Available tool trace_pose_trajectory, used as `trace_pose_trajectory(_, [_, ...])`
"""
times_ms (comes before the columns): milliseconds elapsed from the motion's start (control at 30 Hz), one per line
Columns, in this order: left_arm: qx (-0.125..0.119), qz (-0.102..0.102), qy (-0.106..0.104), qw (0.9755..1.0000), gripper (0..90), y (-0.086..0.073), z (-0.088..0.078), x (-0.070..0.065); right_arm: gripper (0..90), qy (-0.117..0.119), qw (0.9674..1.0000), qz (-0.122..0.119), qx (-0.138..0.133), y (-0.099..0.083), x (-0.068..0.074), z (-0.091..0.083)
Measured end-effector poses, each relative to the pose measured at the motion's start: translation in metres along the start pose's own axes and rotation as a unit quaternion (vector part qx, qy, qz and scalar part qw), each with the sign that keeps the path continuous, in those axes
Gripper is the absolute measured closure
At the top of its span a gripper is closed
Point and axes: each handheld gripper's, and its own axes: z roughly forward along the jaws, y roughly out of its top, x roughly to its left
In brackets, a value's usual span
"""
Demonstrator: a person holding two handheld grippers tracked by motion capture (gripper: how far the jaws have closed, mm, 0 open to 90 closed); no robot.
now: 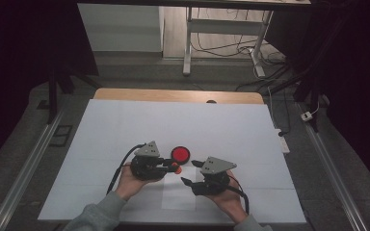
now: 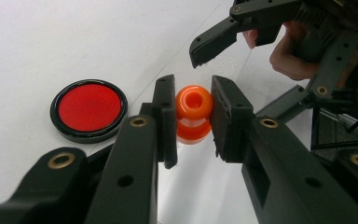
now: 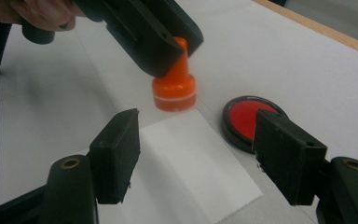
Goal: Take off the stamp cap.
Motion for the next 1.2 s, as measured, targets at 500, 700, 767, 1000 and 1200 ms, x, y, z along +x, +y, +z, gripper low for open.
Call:
trace_pose_trajectory(500, [-0.001, 0.005, -0.001, 1.0, 72.1, 0.001, 0.001, -0.002, 32.0, 0.005, 0.9998, -0.018, 0.003, 0.004, 0.008, 0.012])
trace_pose_trajectory(700, [-0.003, 0.003, 0.001, 1.0, 72.1, 0.001, -0.001, -0.002, 32.6, 0.003, 0.9997, -0.023, 0.004, 0.007, 0.01, 0.016])
trace_pose_trajectory(767, [-0.004, 0.003, 0.002, 1.0, 72.1, 0.002, -0.001, -0.003, 33.0, 0.0, 0.9997, -0.022, 0.006, 0.008, 0.01, 0.018])
trace_pose_trajectory(1000, [-0.004, 0.003, 0.001, 1.0, 72.1, 0.002, -0.001, -0.003, 37.2, -0.01, 0.9994, -0.028, 0.02, 0.009, 0.012, 0.025])
trace_pose_trajectory(1200, [-0.003, 0.004, 0.001, 1.0, 72.1, 0.002, 0.0, -0.004, 41.7, -0.013, 0.9992, -0.027, 0.025, 0.009, 0.012, 0.029])
